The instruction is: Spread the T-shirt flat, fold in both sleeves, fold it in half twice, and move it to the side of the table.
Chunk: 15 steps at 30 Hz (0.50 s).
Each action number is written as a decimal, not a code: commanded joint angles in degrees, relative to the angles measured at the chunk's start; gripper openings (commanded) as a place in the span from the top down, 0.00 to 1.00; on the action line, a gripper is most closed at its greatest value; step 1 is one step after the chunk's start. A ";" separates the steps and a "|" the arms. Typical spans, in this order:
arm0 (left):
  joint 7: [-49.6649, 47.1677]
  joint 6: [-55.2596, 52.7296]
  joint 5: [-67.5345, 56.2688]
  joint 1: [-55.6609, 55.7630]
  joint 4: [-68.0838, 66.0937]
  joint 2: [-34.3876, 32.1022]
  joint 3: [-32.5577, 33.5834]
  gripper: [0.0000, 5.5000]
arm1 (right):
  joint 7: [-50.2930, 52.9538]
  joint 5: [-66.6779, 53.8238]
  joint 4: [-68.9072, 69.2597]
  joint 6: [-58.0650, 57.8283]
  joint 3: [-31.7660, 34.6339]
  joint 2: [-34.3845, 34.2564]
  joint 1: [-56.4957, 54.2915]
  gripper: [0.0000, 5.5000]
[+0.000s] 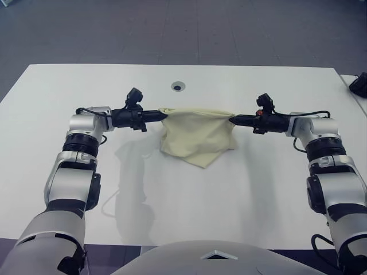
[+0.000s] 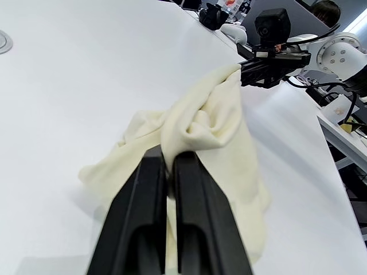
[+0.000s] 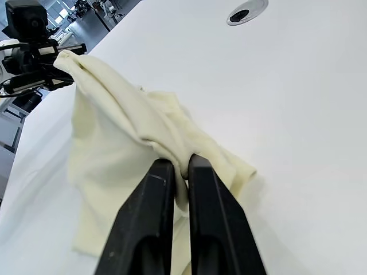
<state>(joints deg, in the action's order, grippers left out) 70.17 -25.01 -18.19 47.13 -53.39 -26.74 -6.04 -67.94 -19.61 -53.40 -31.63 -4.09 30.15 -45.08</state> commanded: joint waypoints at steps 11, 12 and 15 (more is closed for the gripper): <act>-14.02 7.08 4.25 1.08 -2.67 0.92 7.74 0.62 | 18.33 0.88 1.91 9.19 11.73 -2.85 0.32 0.61; -14.01 6.25 3.61 -0.05 1.16 1.24 8.12 0.60 | 19.36 0.82 4.61 9.37 12.16 -2.93 1.06 0.58; -12.94 1.83 1.78 -6.71 19.98 3.03 5.74 0.51 | 19.12 1.30 15.32 8.66 10.13 -4.16 4.60 0.49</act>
<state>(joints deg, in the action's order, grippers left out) 56.62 -19.99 -15.12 45.54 -46.12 -25.28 1.69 -48.80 -18.35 -45.82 -22.35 7.36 27.25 -43.96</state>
